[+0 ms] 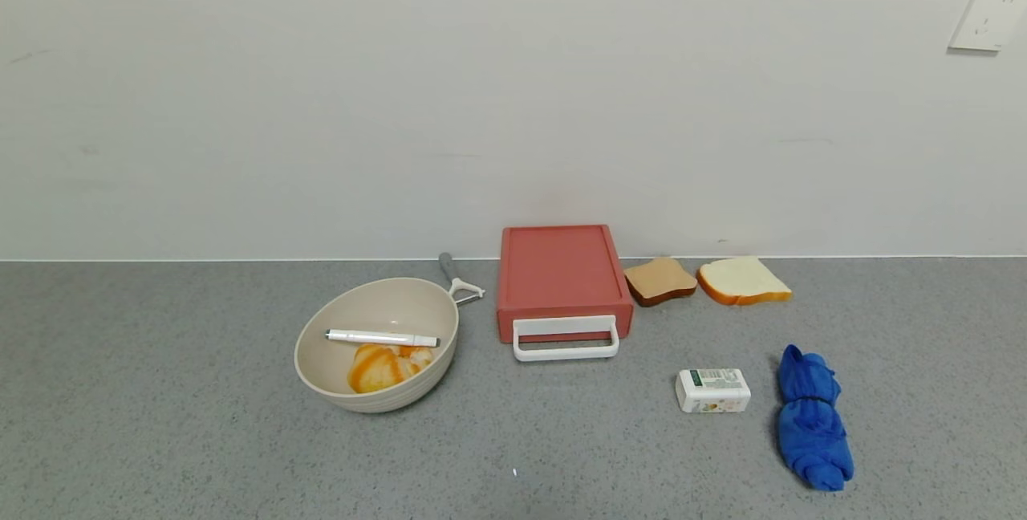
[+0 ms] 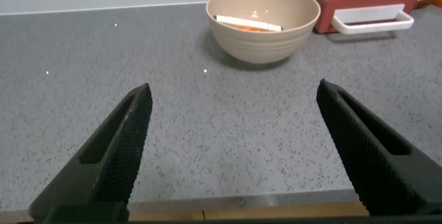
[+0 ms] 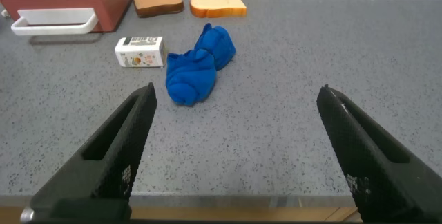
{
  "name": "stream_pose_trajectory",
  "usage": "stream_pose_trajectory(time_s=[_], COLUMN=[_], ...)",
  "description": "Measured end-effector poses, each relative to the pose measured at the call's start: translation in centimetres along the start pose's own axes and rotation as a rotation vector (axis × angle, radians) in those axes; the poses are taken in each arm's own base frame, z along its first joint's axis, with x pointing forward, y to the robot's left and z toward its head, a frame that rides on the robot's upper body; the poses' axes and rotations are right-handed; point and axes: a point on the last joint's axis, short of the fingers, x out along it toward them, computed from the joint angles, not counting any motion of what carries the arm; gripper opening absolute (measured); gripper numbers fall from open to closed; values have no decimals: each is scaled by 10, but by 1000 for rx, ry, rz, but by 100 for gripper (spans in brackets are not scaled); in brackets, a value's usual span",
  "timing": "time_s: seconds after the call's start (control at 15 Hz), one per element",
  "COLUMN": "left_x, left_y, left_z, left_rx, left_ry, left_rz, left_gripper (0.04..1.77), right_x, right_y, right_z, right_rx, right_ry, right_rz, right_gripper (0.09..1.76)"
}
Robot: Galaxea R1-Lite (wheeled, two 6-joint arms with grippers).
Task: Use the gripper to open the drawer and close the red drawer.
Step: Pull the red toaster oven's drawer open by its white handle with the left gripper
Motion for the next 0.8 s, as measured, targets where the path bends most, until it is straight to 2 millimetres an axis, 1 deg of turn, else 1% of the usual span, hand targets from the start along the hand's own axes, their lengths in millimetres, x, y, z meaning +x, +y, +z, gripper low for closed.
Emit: stream_pose_trajectory(time_s=[0.2,0.47,0.67,0.8], left_x=[-3,-6,-2,5], left_y=[0,0,0,1], left_z=[12,32,62,91], left_rx=[0,-1,0,2], left_ry=[-29,-5,10,21], left_rz=[2,3,3,3], left_gripper=[172,172,172,172], right_x=[0,0,0,0], right_y=[0,0,0,0], right_z=[0,0,0,0], right_rx=[1,1,1,0], right_ry=[0,0,0,0], right_rz=[0,0,0,0], right_gripper=[171,171,171,171])
